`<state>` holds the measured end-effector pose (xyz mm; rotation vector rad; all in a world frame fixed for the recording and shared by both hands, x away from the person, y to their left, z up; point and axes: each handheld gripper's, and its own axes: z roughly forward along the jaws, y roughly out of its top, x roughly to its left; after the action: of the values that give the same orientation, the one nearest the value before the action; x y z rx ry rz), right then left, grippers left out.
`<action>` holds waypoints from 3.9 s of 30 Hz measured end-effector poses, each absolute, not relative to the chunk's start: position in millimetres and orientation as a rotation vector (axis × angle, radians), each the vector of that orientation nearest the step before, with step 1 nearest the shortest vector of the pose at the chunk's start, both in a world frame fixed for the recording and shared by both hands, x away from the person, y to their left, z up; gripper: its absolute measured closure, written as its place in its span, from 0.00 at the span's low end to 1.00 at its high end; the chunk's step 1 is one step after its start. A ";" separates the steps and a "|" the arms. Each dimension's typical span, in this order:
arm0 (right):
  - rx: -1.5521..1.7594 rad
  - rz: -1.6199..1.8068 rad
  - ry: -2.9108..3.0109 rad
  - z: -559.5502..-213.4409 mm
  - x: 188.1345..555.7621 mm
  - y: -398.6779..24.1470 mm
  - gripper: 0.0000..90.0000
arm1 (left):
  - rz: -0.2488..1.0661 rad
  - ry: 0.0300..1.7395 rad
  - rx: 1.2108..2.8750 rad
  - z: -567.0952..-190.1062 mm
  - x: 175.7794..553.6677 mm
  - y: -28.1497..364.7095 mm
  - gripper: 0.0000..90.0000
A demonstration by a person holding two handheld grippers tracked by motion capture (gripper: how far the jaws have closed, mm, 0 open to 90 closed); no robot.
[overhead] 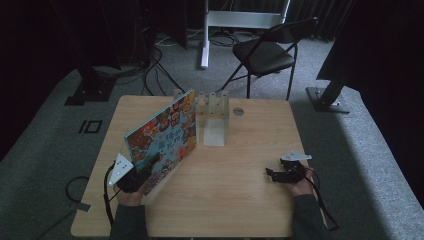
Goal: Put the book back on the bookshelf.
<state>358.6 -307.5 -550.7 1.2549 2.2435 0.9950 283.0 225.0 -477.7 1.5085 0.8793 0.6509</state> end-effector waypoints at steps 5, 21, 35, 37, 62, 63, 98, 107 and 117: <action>1.253 0.995 2.244 -550.7 358.7 -307.6 0.22 | 0.665 0.896 1.495 -476.8 283.2 225.5 0.90; 1.254 0.996 2.245 -550.7 358.7 -307.6 0.22 | 0.706 0.937 1.478 -474.2 289.3 220.3 0.90; 1.254 0.997 2.245 -550.7 358.7 -307.7 0.22 | 0.725 0.955 1.488 -474.1 296.8 212.4 0.90; 1.254 0.997 2.245 -550.7 358.7 -307.7 0.22 | 0.730 0.958 1.489 -474.4 297.7 211.7 0.90; 1.256 1.000 2.246 -550.6 358.8 -308.0 0.22 | 0.775 0.977 1.486 -472.3 305.9 200.7 0.90; 1.257 1.000 2.246 -550.6 358.8 -308.1 0.22 | 0.778 0.977 1.486 -472.0 306.4 199.9 0.90; 1.258 1.008 2.246 -550.6 359.2 -308.6 0.22 | 0.845 1.027 1.456 -466.8 322.2 182.9 0.90; 1.258 1.009 2.246 -550.6 359.2 -308.7 0.22 | 0.875 1.048 1.437 -465.2 326.7 177.4 0.90; 1.256 1.011 2.247 -550.6 359.4 -309.0 0.22 | 0.896 1.071 1.411 -465.9 329.8 170.8 0.90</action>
<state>359.4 -309.0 -550.6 1.2563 2.2472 1.0105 329.8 170.8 -465.9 1.4110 1.0707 0.8957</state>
